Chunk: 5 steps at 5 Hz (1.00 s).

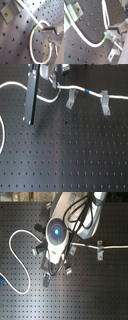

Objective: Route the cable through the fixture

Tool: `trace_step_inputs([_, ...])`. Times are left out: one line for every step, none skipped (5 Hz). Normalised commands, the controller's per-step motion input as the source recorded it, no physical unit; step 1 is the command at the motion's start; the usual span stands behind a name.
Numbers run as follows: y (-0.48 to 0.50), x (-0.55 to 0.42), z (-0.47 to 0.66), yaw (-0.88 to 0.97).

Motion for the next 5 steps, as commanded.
trace_step_inputs([-0.014, -0.006, 0.0, 0.0])
trace_step_inputs([0.0, 0.0, 0.01, 0.0])
trace_step_inputs([0.0, 0.002, 0.02, 0.0])
trace_step_inputs([-0.095, 0.242, 0.12, 0.0])
trace_step_inputs([-0.153, 0.36, 0.13, 0.07])
